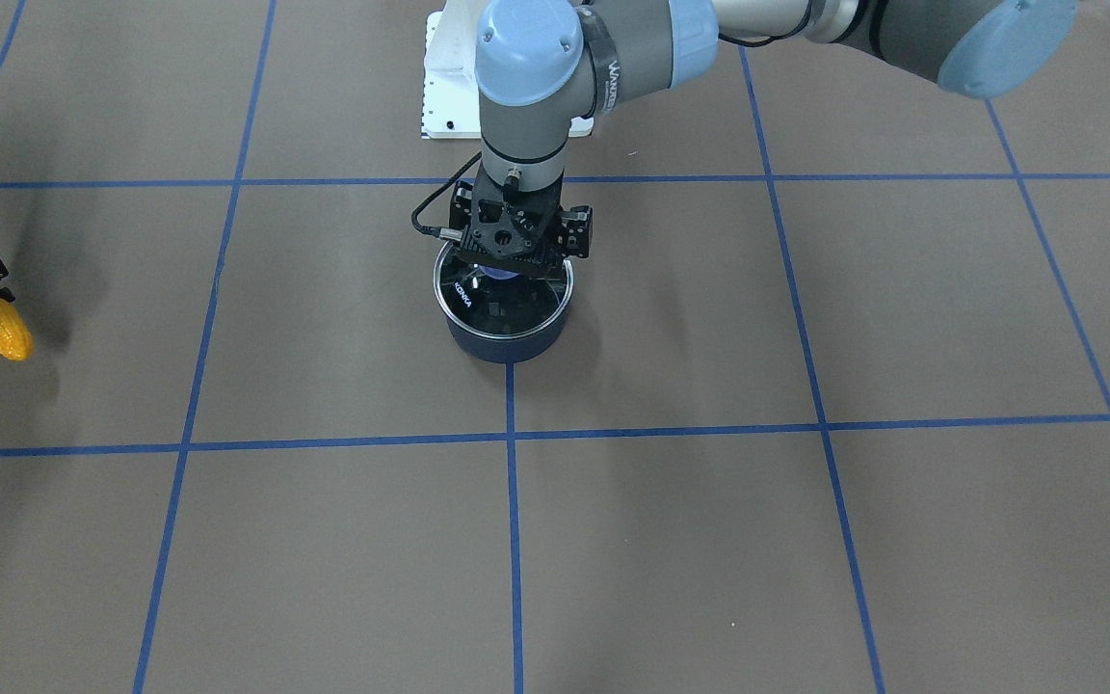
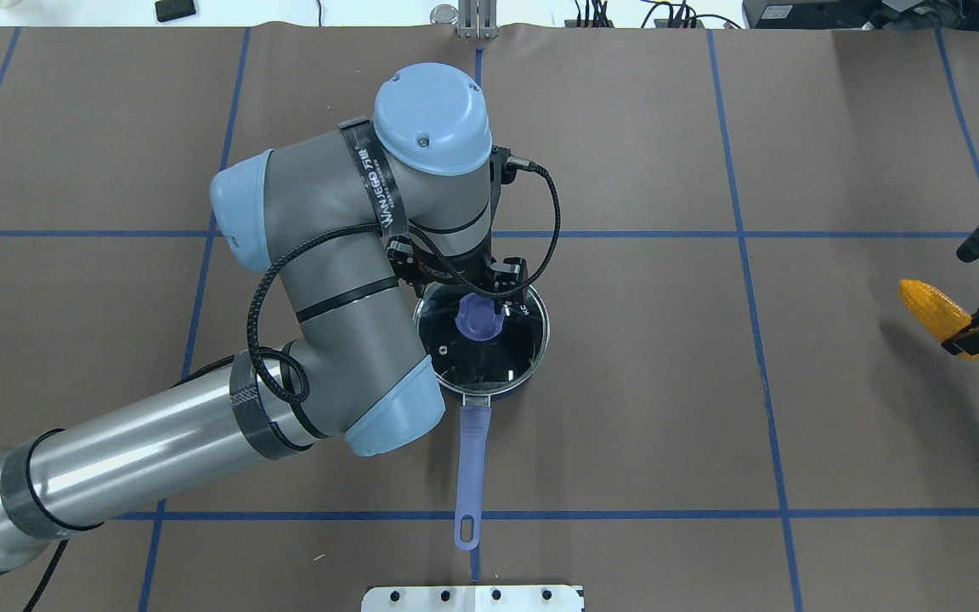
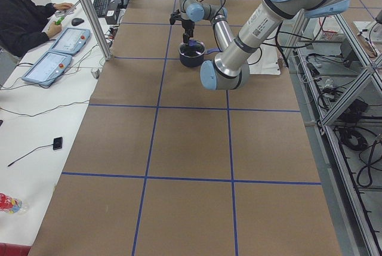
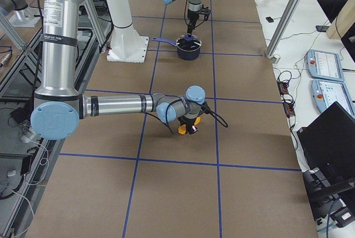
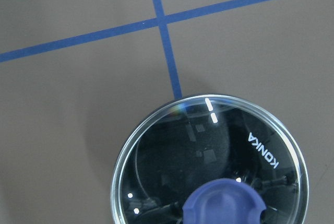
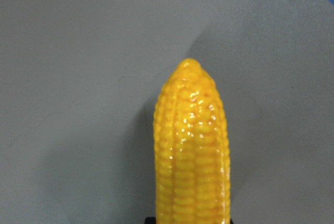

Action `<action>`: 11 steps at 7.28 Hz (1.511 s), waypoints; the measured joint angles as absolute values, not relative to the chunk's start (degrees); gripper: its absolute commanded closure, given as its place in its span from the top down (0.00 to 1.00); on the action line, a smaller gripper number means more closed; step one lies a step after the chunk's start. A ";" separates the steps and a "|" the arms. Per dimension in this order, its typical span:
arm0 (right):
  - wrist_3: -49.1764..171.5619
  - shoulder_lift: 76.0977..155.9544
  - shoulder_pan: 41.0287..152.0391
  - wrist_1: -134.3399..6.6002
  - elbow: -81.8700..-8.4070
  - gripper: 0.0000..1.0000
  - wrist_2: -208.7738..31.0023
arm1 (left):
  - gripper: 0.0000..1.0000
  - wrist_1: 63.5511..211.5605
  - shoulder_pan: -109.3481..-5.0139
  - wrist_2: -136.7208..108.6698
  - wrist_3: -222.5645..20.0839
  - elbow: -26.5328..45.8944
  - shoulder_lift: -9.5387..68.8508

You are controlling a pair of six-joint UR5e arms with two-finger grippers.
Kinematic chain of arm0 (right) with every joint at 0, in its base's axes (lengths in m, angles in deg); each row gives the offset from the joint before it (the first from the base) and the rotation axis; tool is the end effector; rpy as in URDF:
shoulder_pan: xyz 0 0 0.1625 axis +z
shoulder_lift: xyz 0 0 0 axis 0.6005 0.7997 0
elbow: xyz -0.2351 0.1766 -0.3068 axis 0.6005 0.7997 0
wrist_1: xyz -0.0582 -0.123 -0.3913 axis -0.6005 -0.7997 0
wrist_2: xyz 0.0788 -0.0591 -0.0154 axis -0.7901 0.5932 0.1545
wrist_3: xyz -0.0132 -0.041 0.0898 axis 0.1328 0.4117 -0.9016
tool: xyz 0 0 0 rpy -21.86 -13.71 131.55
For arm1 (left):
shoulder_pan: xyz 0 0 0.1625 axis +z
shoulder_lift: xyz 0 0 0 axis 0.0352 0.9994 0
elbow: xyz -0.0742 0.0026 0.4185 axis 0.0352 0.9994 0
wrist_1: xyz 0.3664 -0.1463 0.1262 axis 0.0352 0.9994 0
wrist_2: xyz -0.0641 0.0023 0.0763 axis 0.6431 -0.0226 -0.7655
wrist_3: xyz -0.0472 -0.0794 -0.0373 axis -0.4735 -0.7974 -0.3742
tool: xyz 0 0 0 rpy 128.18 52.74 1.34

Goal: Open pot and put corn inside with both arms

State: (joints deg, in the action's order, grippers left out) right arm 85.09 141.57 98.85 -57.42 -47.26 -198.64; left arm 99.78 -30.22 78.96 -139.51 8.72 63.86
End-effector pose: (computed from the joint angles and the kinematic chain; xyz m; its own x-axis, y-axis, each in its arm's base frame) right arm -0.1636 -0.4464 0.6236 0.4801 -0.6468 0.5926 0.5097 0.7555 0.4117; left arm 0.5509 -0.4561 0.0969 0.6494 0.2377 -0.7223 -0.1775 0.9710 0.1600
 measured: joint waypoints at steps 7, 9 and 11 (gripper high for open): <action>84.86 141.08 99.24 -57.79 -47.59 0.40 -199.66 | 0.82 101.73 -27.93 78.88 -140.45 5.71 65.00; 84.84 141.13 99.26 -57.79 -47.59 0.40 -199.64 | 0.76 102.29 -27.87 78.87 -141.08 4.87 65.29; 84.83 141.13 99.25 -57.79 -47.59 0.40 -199.63 | 0.70 102.32 -27.87 78.87 -141.17 4.78 65.07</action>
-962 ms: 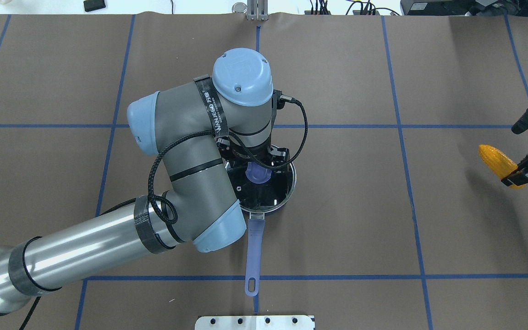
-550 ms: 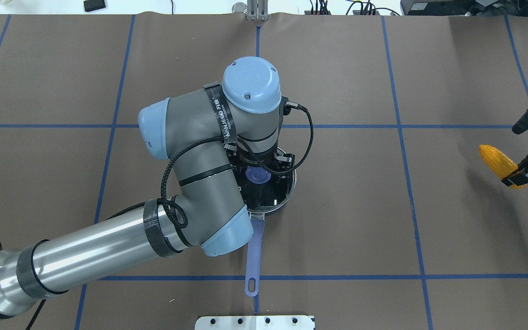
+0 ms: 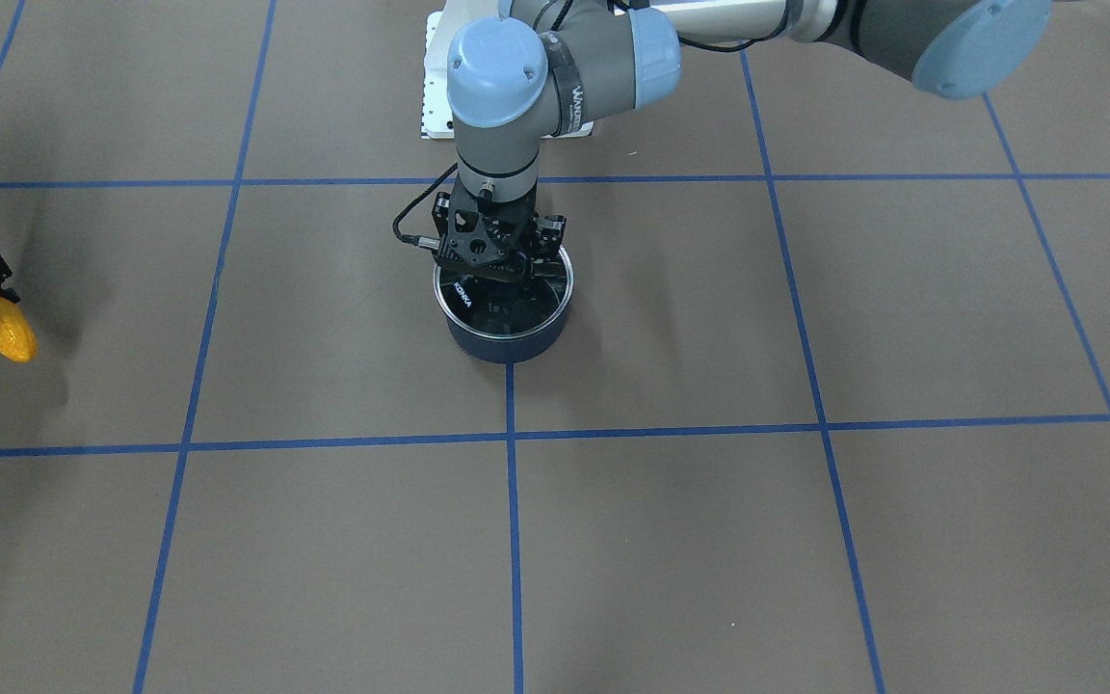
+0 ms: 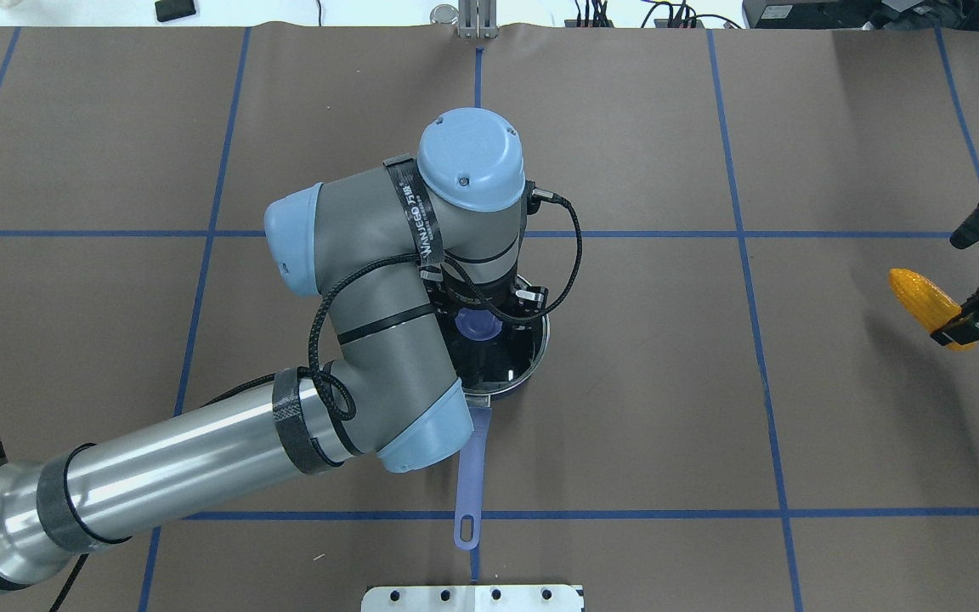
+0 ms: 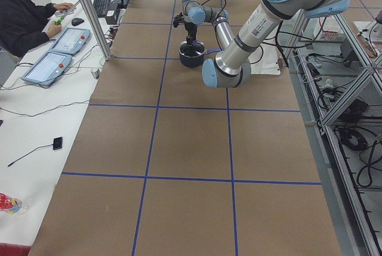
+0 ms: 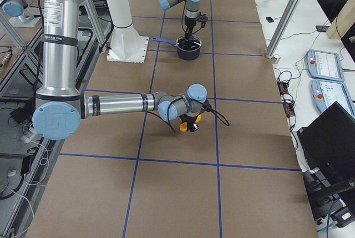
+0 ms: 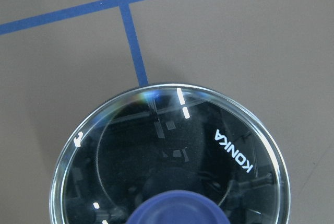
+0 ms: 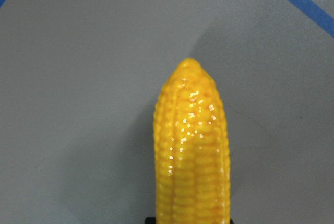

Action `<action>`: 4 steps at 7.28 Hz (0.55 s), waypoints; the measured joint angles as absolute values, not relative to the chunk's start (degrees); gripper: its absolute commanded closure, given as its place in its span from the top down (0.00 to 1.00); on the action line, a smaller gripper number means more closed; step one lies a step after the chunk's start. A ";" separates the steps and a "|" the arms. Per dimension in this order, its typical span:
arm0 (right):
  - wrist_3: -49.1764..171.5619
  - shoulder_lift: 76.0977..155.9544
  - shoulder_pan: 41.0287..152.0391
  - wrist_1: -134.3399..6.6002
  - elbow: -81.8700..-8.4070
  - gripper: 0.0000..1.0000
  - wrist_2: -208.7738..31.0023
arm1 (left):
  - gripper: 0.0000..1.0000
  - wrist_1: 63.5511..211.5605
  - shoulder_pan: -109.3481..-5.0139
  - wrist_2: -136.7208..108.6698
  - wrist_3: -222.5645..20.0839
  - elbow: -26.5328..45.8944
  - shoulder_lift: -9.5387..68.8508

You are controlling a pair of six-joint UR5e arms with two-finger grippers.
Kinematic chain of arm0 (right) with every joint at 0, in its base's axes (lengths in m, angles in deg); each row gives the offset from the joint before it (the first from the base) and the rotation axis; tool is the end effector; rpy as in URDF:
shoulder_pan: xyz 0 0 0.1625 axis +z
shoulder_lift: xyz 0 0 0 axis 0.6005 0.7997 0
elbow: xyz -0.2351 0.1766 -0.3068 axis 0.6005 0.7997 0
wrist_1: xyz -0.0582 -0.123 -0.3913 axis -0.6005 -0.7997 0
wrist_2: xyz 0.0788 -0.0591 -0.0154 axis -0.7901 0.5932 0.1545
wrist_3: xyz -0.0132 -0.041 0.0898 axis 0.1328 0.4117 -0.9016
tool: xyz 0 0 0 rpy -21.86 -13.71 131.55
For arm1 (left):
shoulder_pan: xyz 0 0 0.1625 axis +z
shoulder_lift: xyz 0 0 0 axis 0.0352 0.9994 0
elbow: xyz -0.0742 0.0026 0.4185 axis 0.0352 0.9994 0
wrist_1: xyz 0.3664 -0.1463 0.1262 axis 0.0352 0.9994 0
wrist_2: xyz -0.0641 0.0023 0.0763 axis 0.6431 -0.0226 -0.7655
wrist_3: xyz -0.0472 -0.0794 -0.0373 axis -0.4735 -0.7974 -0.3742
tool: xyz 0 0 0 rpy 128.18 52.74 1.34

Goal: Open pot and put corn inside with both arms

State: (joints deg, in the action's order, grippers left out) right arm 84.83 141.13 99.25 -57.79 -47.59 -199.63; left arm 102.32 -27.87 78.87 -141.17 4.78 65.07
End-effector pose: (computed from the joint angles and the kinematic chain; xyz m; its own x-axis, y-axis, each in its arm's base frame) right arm -0.1630 -0.4497 0.6167 0.4726 -0.6419 0.6038 0.4993 0.7596 0.4168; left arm 0.5865 -0.4432 0.1015 0.6479 0.2350 -0.7246 -0.1980 0.9705 0.1377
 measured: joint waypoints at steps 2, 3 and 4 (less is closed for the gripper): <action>84.84 141.06 99.22 -57.79 -47.59 0.40 -199.63 | 0.55 102.29 -27.87 78.87 -141.22 4.76 64.94; 84.82 141.06 99.22 -57.79 -47.59 0.40 -199.63 | 0.53 102.23 -27.92 78.89 -141.46 4.83 64.91; 84.82 141.03 99.22 -57.79 -47.59 0.40 -199.63 | 0.53 102.16 -27.94 78.93 -141.81 5.01 64.92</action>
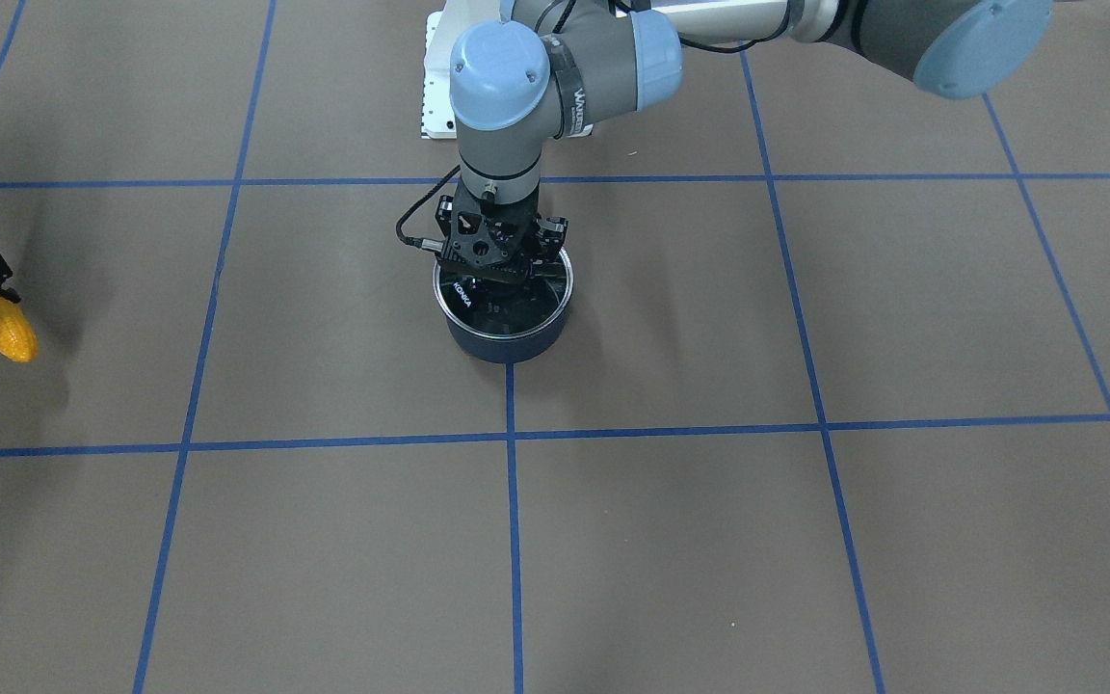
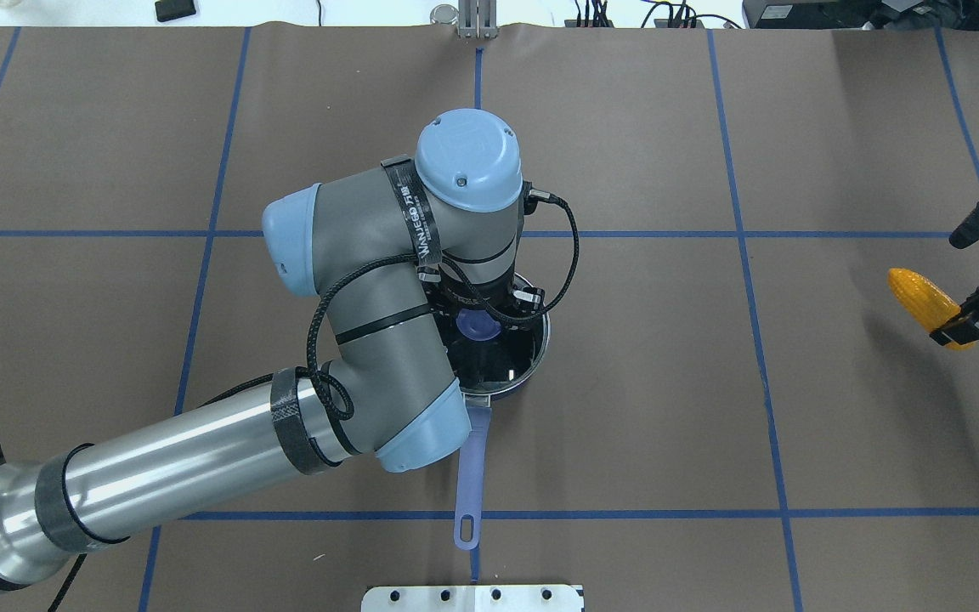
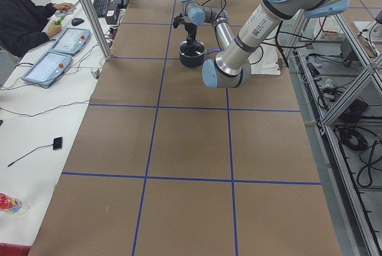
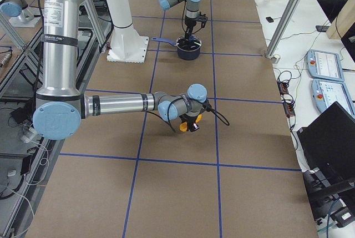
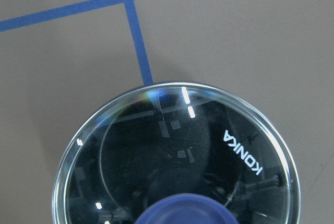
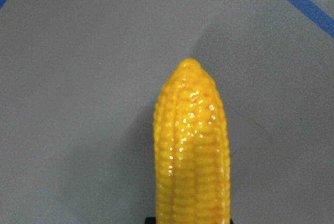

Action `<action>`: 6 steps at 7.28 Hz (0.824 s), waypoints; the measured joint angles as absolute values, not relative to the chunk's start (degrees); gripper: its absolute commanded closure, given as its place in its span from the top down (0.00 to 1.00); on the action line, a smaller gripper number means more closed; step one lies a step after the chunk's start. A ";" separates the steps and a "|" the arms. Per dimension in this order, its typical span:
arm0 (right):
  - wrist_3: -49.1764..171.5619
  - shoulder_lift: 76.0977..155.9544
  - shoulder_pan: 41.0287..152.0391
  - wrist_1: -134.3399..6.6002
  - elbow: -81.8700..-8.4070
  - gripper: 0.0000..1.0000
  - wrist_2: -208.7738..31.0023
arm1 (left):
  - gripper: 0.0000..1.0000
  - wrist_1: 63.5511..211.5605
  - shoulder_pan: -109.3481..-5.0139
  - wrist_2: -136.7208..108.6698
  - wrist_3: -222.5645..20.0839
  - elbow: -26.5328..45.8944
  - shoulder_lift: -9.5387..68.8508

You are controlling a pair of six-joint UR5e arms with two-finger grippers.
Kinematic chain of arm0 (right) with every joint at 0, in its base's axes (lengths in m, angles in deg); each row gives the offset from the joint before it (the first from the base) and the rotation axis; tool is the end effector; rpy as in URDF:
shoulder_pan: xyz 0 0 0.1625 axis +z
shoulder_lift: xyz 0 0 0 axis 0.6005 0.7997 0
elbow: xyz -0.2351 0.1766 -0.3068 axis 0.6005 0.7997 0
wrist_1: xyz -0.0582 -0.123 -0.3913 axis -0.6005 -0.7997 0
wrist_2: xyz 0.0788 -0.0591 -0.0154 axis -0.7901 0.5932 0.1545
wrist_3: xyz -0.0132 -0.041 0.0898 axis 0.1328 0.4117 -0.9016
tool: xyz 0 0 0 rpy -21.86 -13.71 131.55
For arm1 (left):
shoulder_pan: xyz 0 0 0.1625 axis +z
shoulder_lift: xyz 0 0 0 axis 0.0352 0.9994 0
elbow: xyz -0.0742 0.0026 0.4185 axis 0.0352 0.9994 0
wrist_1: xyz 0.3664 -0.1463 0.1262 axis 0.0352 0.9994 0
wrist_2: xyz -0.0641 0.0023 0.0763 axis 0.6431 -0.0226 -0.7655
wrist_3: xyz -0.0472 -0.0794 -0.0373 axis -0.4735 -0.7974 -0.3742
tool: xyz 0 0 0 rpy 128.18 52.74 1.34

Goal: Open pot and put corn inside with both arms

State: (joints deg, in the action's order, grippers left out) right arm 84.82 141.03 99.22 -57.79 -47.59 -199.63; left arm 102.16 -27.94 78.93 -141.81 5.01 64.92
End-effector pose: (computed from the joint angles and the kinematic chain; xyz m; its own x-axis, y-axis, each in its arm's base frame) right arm -0.1636 -0.4503 0.6159 0.4719 -0.6430 0.6032 0.4993 0.7588 0.4182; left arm 0.5851 -0.4433 0.1022 0.6508 0.2228 -0.7259 -0.1903 0.9733 0.1281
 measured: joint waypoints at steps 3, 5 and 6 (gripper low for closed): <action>84.37 140.46 99.15 -57.81 -48.04 0.40 -199.63 | 0.49 101.96 -28.29 78.96 -142.01 5.60 64.98; 83.36 138.94 99.09 -59.65 -49.83 0.40 -200.67 | 0.48 101.71 -29.65 79.02 -141.73 6.66 64.95; 82.87 137.02 99.04 -62.89 -51.61 0.40 -201.88 | 0.48 101.55 -30.60 79.35 -141.54 7.07 64.90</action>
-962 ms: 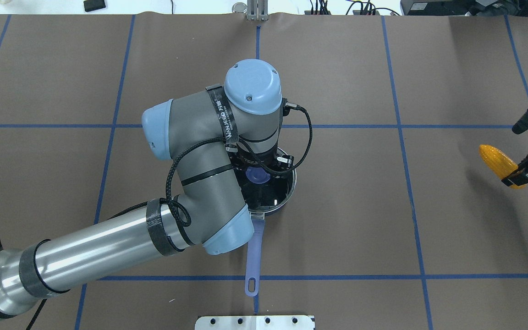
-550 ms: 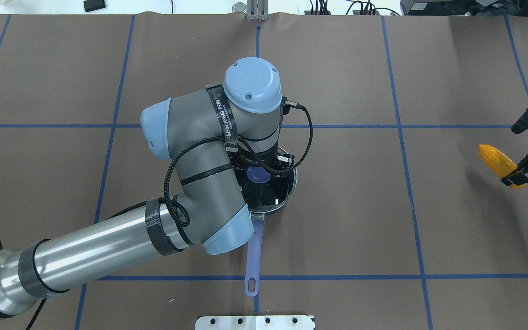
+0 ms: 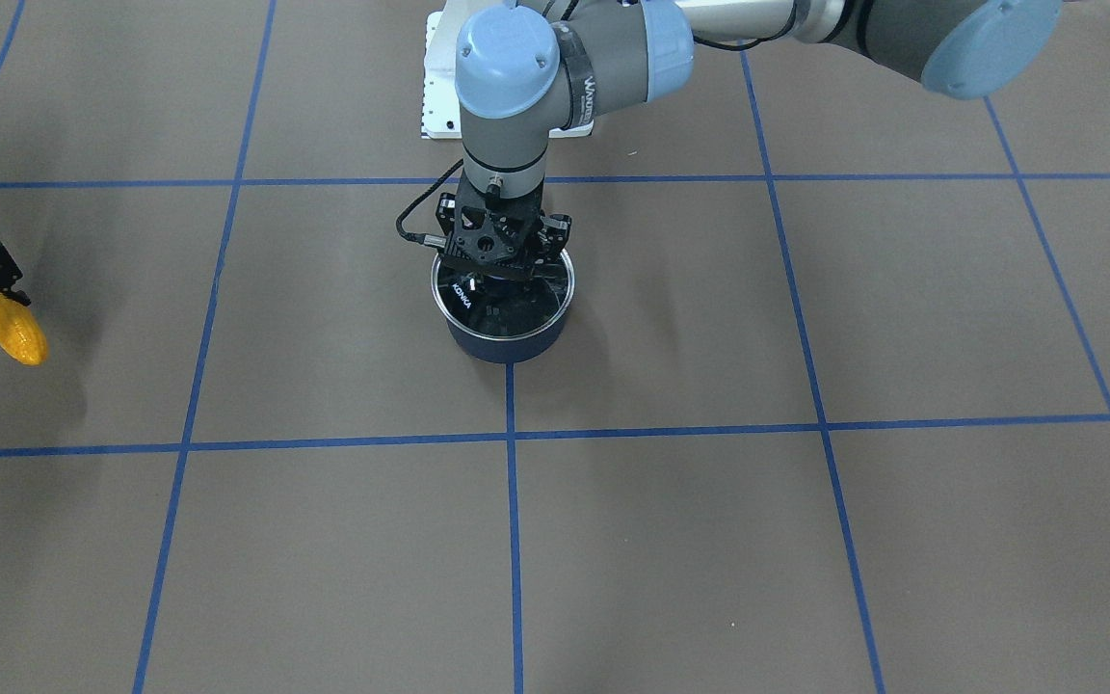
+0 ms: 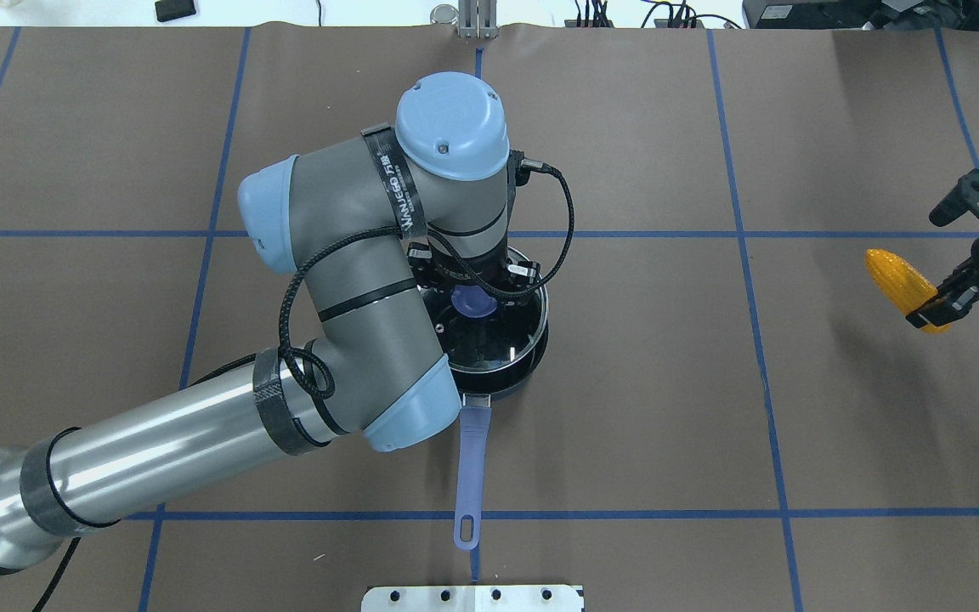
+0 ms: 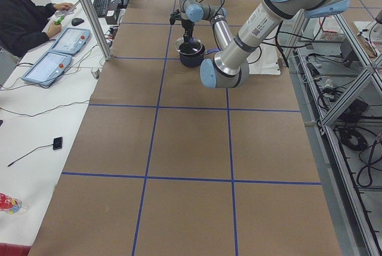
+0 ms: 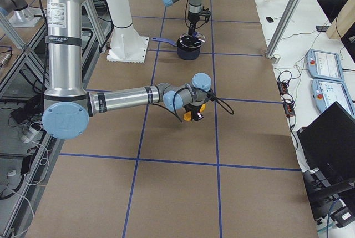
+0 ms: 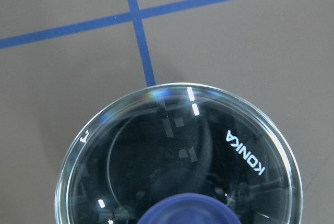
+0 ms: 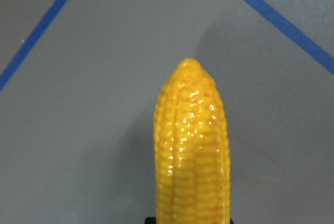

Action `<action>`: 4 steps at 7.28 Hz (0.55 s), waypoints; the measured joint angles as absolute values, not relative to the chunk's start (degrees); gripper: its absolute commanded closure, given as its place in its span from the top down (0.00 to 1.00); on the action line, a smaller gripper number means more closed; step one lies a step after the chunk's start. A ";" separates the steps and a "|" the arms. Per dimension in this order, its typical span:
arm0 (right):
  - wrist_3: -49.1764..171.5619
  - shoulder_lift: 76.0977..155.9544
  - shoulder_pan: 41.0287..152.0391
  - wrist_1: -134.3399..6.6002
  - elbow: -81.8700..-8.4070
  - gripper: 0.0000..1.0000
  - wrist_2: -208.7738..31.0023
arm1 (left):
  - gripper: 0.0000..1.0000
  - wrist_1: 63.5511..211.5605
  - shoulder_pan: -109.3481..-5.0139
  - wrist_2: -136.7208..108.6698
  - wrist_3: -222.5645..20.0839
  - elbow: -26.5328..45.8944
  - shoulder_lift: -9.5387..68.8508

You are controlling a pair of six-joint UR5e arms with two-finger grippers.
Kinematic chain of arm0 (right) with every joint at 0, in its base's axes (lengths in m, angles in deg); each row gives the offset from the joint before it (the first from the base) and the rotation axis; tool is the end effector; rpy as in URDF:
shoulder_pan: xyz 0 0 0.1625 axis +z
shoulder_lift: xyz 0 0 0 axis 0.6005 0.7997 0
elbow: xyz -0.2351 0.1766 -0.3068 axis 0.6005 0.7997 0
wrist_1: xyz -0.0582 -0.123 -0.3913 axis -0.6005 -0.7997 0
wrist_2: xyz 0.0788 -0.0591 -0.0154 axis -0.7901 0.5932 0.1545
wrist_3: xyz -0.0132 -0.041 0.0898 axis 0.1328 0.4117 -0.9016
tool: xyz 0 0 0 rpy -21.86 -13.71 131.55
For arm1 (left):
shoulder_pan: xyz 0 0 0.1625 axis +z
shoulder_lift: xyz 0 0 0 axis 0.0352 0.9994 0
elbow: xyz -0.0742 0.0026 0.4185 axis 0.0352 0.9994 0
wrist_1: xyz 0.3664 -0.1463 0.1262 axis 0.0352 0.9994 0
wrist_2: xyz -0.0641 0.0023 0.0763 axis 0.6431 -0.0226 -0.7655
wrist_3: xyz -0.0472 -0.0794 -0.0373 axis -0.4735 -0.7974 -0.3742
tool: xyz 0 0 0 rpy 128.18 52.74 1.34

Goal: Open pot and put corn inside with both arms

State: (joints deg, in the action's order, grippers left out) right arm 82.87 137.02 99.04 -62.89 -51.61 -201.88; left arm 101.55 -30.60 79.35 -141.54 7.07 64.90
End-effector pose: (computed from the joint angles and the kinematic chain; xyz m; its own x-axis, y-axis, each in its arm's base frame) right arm -0.1796 -0.4714 0.5540 0.4427 -0.6424 0.6255 0.4726 0.7600 0.4461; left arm 0.5546 -0.4633 0.0902 0.6412 0.2068 -0.7390 -0.1497 0.9782 0.1439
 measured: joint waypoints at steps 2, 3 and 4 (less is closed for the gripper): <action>77.81 131.53 96.96 -69.27 -55.64 0.39 -202.88 | 0.48 101.45 -33.54 81.74 -140.41 8.46 63.78; 71.58 127.85 94.42 -70.43 -56.62 0.39 -202.87 | 0.48 101.44 -35.22 82.49 -138.63 9.79 62.06; 64.52 123.97 91.45 -70.85 -57.23 0.39 -202.64 | 0.48 101.35 -36.86 82.89 -136.56 11.10 60.07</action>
State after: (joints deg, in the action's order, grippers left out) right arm 64.52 123.97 91.45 -70.85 -57.23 -202.64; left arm 101.35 -36.86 82.89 -136.56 11.10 60.07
